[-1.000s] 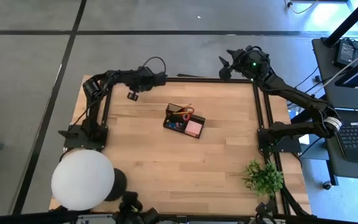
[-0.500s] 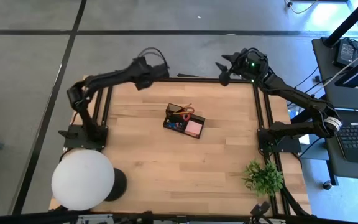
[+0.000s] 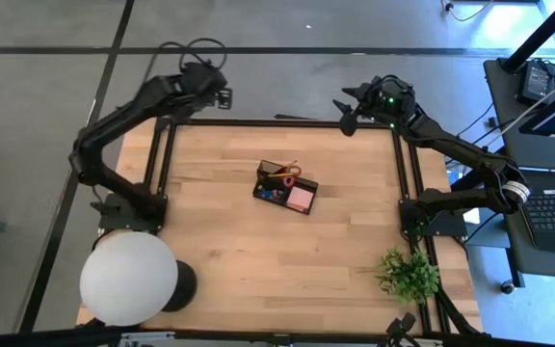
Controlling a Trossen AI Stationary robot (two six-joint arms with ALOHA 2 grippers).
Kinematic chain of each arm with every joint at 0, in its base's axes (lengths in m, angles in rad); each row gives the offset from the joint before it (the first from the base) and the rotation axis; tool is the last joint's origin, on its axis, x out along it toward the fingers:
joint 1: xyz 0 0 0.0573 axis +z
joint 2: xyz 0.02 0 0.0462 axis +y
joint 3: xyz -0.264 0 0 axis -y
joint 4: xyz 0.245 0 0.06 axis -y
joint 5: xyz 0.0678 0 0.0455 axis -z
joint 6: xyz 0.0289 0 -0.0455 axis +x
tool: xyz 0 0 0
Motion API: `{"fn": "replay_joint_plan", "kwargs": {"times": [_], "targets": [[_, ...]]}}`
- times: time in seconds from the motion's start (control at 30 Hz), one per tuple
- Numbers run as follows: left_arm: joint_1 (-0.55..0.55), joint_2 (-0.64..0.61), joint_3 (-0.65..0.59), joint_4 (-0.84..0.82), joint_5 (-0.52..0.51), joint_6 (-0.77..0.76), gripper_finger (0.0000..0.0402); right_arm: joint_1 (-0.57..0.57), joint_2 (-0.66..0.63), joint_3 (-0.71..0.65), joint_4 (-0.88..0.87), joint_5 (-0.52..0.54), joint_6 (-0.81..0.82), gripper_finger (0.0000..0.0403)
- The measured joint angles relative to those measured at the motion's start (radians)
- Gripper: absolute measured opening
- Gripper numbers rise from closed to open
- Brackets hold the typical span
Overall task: Pick and place office supplies into organizer
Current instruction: Put the blue binder clip into the desk organizer
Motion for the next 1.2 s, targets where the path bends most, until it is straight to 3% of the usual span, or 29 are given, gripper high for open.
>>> {"fn": "replay_joint_plan", "kwargs": {"times": [0.17, 0.3, 0.43, 0.57, 0.63, 1.07, 1.2], "targets": [[-0.006, -0.069, 0.001, -0.038, 0.046, -0.106, 0.0081, 0.000, 0.000, 0.000, -0.019, 0.000, -0.003, 0.0228], [0.083, -0.103, 0.000, -0.096, 0.231, -0.122, 0.0082, 0.000, 0.000, 0.000, -0.017, 0.000, -0.023, 0.0228], [0.165, -0.107, 0.000, -0.150, 0.417, -0.050, 0.0082, 0.000, 0.000, 0.000, -0.016, -0.002, -0.023, 0.0228], [0.159, -0.082, 0.000, -0.148, 0.558, 0.147, 0.0082, 0.000, 0.000, 0.000, -0.017, -0.035, -0.021, 0.0228], [0.143, -0.063, 0.000, -0.140, 0.601, 0.161, 0.0082, 0.001, 0.000, 0.000, -0.017, -0.053, -0.012, 0.0228], [0.117, 0.051, 0.000, -0.150, 0.614, 0.171, 0.0082, 0.002, 0.000, 0.000, -0.071, -0.054, 0.008, 0.0228], [0.117, 0.056, 0.000, -0.181, 0.568, 0.116, 0.0082, 0.002, 0.000, 0.000, -0.093, -0.054, 0.006, 0.0228]]}}
